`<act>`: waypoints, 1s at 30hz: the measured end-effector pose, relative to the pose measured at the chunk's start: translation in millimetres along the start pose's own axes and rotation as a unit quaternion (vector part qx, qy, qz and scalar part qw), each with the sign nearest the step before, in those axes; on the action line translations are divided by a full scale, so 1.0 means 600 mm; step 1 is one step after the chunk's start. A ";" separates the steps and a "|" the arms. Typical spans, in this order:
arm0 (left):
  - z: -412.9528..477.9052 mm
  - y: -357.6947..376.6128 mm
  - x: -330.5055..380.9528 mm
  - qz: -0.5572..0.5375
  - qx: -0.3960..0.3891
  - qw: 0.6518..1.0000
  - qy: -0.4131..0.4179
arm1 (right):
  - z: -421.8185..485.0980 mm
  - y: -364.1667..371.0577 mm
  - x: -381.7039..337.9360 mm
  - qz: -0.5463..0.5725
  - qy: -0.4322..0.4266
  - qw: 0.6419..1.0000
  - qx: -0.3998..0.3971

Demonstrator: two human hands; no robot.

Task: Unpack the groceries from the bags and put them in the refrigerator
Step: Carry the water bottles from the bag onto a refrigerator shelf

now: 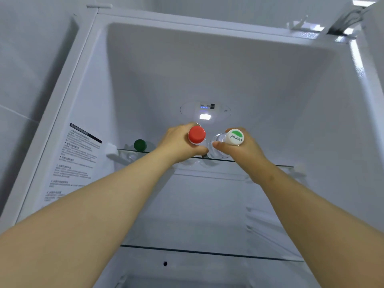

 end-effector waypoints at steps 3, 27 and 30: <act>-0.005 0.000 -0.012 -0.056 -0.051 0.997 -0.002 | 0.001 0.001 0.005 -0.022 0.019 0.999 -0.042; 0.019 0.006 -0.055 0.061 -0.122 0.989 -0.055 | 0.053 0.026 0.017 -0.144 0.106 0.973 -0.147; 0.026 0.009 -0.050 0.085 -0.147 0.984 -0.049 | 0.063 0.034 0.021 -0.158 0.118 0.966 -0.164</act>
Point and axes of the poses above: each hand's wrist, its own z-axis towards the middle knuckle, its own y-axis out of the palm, x = y × z, the point moved 2 cm from there along z, towards the middle knuckle, and after that the axes turned 11 degrees about z, right-handed, at the moved point
